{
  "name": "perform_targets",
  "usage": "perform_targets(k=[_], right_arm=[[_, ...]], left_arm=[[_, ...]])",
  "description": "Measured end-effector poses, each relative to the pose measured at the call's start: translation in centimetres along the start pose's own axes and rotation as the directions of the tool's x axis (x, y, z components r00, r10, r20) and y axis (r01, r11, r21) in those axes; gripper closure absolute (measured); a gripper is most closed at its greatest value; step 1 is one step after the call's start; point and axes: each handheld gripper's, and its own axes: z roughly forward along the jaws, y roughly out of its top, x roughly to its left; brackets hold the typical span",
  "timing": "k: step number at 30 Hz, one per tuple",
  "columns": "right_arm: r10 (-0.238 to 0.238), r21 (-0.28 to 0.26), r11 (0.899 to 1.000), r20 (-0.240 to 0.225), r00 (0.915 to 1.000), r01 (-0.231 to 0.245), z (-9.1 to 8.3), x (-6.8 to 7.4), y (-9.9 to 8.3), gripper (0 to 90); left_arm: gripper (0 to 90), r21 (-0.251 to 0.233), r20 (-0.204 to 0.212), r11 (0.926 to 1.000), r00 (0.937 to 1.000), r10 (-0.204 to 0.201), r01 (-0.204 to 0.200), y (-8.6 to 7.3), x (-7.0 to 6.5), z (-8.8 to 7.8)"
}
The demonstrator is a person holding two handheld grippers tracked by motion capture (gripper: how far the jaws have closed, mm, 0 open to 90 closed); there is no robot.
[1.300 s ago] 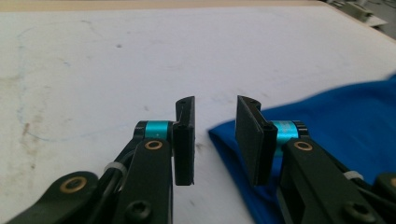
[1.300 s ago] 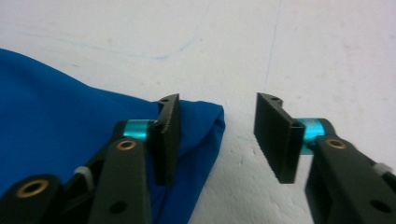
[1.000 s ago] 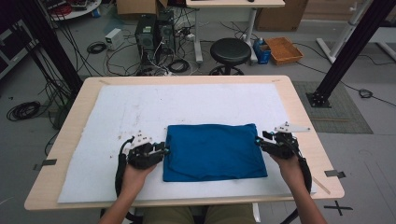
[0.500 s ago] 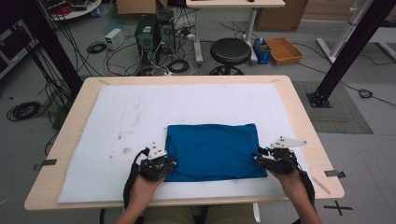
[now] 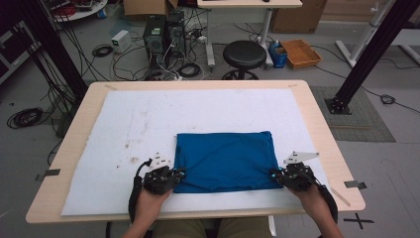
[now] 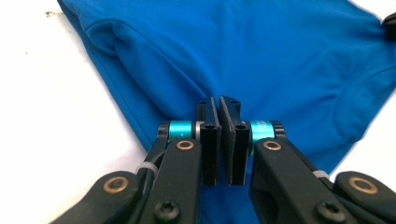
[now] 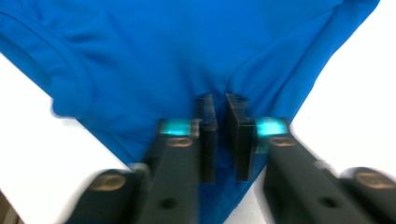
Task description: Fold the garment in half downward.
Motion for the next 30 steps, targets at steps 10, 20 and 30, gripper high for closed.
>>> perform_targets(k=[10, 20, 30], right_arm=[[0.003, 0.058, 0.998, -0.031, 0.9995, -0.001, -0.8, 0.4, 0.2, 82.6], [0.038, -0.274, 0.962, 0.144, 0.9888, 0.003, -2.3, -1.3, -0.1, 24.9], [0.074, -0.402, 0.916, 0.181, 0.9806, 0.005, -2.9, -2.6, -0.5, 21.3]], left_arm=[[75.9, 0.042, -0.010, 0.9988, 0.9996, 0.025, -0.025, -0.8, 0.1, -0.6], [38.3, -0.272, -0.016, 0.9378, 0.9753, 0.220, -0.216, 0.4, 2.6, -1.7], [23.3, -0.389, -0.029, 0.8991, 0.9782, 0.206, -0.201, 0.9, 5.0, -2.7]])
